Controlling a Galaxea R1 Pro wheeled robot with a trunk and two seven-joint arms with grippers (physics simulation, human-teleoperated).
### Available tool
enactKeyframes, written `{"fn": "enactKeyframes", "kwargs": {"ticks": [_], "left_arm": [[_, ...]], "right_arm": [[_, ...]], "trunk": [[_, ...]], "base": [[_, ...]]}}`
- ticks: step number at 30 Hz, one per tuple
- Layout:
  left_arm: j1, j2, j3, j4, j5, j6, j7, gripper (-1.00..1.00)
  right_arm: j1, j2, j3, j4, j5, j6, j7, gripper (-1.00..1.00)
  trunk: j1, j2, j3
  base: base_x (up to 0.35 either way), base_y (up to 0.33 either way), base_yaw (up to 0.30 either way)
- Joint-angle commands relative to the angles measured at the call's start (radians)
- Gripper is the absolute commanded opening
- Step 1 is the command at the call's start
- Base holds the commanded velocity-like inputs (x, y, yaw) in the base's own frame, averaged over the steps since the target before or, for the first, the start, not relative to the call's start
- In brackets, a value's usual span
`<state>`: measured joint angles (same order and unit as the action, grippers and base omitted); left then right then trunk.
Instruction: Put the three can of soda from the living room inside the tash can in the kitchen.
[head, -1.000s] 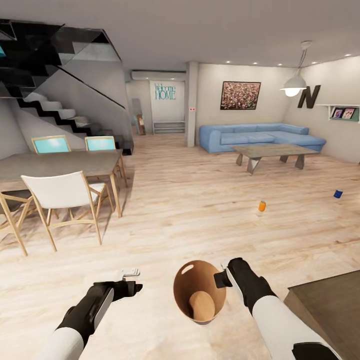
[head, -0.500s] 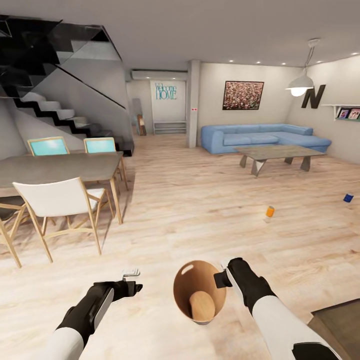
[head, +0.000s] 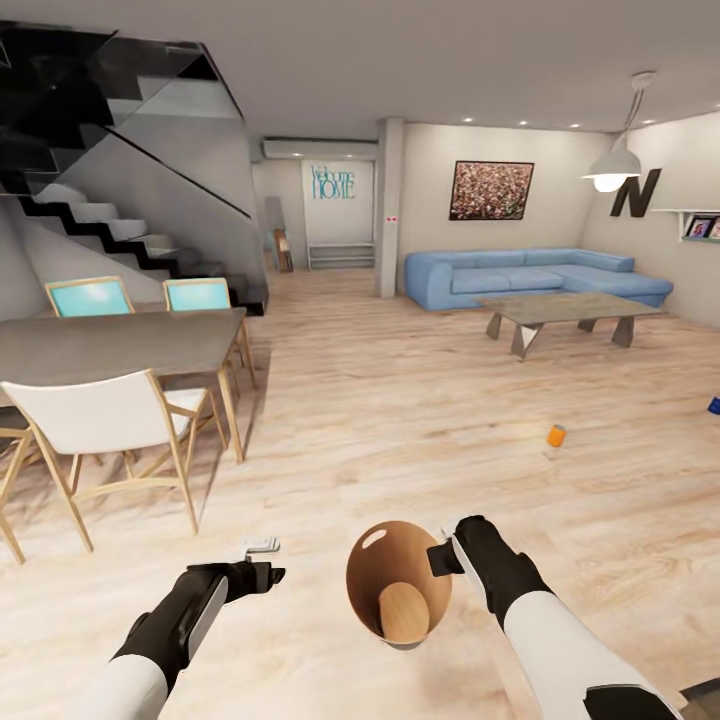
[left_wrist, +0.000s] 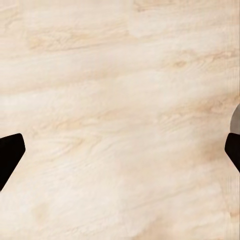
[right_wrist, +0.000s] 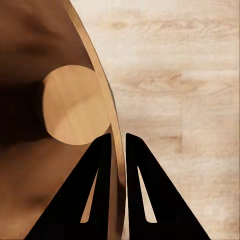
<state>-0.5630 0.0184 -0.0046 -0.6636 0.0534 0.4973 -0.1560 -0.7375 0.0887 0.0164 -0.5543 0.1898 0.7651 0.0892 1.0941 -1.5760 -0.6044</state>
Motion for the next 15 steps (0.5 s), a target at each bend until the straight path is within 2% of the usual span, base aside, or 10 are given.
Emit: {"fn": "enactKeyframes", "kwargs": {"ticks": [1, 9, 15], "left_arm": [[0.000, 0.000, 0.000, 0.000, 0.000, 0.000, 0.000, 1.00], [0.000, 0.000, 0.000, 0.000, 0.000, 0.000, 0.000, 1.00], [0.000, 0.000, 0.000, 0.001, 0.000, 0.000, 0.000, 1.00]], "right_arm": [[0.000, 0.000, -0.001, -0.001, -0.012, 0.000, 0.004, -1.00], [0.000, 0.000, -0.001, -0.001, -0.012, 0.000, 0.004, -1.00], [0.000, 0.000, -0.001, -0.001, -0.013, 0.000, 0.004, -1.00]], "trunk": [[0.000, 0.000, 0.000], [0.000, 0.000, 0.000], [0.000, 0.000, 0.000]], "base": [[0.342, 0.069, 0.000], [0.344, 0.021, -0.011], [0.345, 0.002, -0.173]]}}
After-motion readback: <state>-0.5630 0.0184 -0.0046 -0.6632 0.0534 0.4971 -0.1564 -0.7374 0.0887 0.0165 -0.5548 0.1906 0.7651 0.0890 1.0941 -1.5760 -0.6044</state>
